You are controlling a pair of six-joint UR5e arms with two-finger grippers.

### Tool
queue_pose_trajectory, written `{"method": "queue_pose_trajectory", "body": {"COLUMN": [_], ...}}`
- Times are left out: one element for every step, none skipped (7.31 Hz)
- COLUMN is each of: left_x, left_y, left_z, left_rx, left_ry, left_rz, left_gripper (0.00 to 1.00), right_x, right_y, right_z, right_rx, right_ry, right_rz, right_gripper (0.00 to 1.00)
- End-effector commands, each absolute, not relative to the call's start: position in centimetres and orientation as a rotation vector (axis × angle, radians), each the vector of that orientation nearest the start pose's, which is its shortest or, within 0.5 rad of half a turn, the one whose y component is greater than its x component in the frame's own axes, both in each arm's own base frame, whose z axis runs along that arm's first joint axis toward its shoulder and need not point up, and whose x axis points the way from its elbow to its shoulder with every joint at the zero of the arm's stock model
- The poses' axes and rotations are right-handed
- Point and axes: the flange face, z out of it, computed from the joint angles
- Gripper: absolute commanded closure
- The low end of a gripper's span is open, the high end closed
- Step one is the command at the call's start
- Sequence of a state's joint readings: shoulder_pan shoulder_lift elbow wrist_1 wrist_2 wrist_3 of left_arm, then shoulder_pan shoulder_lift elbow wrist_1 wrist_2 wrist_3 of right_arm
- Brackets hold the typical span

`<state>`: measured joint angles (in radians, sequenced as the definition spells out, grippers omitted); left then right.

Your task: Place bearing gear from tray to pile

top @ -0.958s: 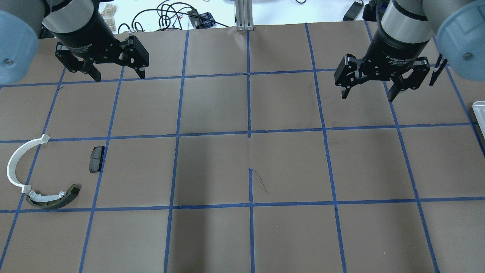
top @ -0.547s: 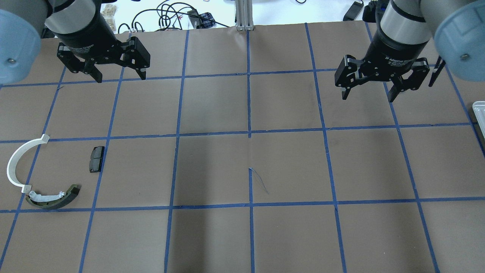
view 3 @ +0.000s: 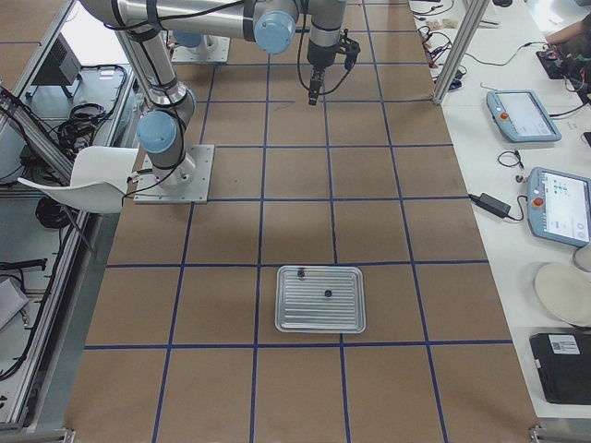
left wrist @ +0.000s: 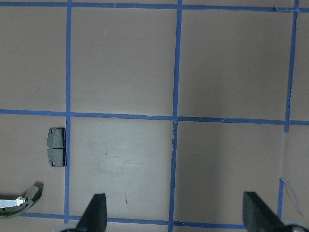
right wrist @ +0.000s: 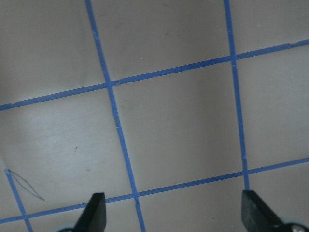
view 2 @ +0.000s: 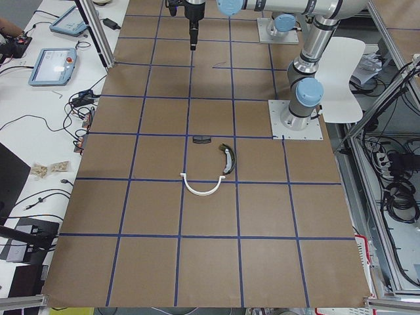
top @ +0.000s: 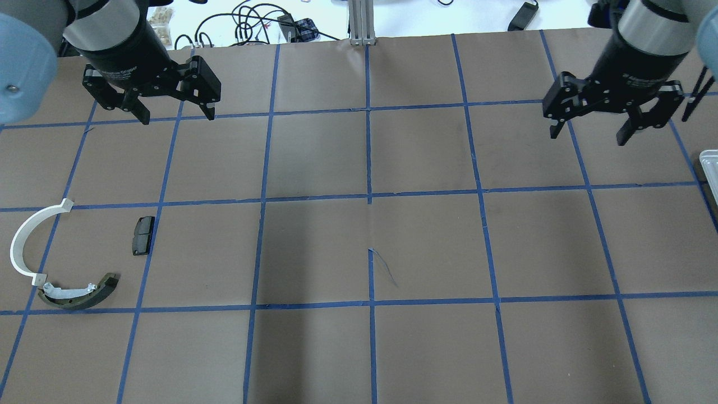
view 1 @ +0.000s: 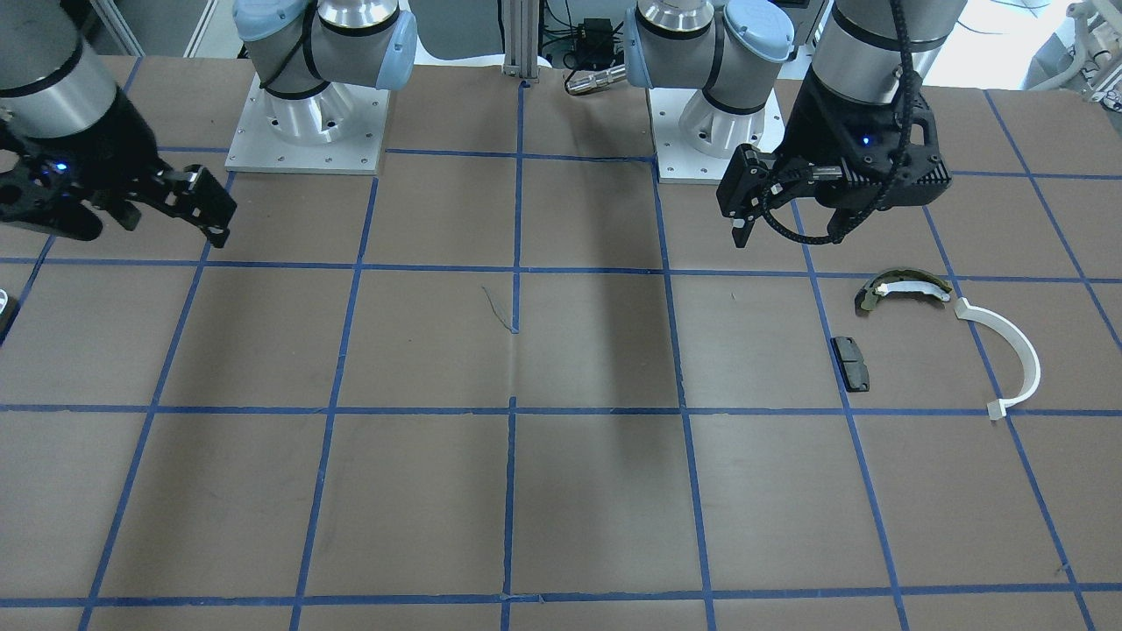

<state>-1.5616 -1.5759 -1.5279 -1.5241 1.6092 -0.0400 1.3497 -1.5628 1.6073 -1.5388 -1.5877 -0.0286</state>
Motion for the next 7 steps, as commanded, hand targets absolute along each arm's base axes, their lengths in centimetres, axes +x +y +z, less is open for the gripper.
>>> {"method": "queue_pose_trajectory", "body": {"left_x": [-12.4,-12.4,-12.4,-12.4,-12.4,-12.3,-12.3], "left_y": [-50.1,-50.1,-50.2,-50.2,-50.3,-50.3,-50.3], "left_z": [50.9,50.9,50.9,51.1,51.0,51.0,51.2], "left_rx": [-0.081,-0.081,-0.081,-0.081,-0.081,-0.083,-0.083], "left_ry": [3.101,3.101,3.101,3.101,3.101,3.101,3.101], "left_rz": [-0.122,-0.122,-0.122,-0.129,-0.127,-0.127,-0.132], "left_gripper": [0.00,0.00,0.00,0.00,0.00,0.00,0.00], "right_x": [-8.6,-12.9,-17.1,-21.0,-24.8,-28.0,-30.6], "right_y": [-52.3,-52.7,-52.3,-51.6,-51.1,-51.5,-52.1], "right_z": [44.1,43.0,42.0,40.6,38.9,36.9,34.9], "right_rx": [0.211,0.168,0.091,-0.005,-0.078,-0.165,-0.238], "right_ry": [3.130,3.129,3.127,3.108,3.088,3.115,3.129], "right_rz": [0.093,0.082,0.086,0.108,0.123,0.072,0.038], "right_gripper": [0.00,0.00,0.00,0.00,0.00,0.00,0.00]}}
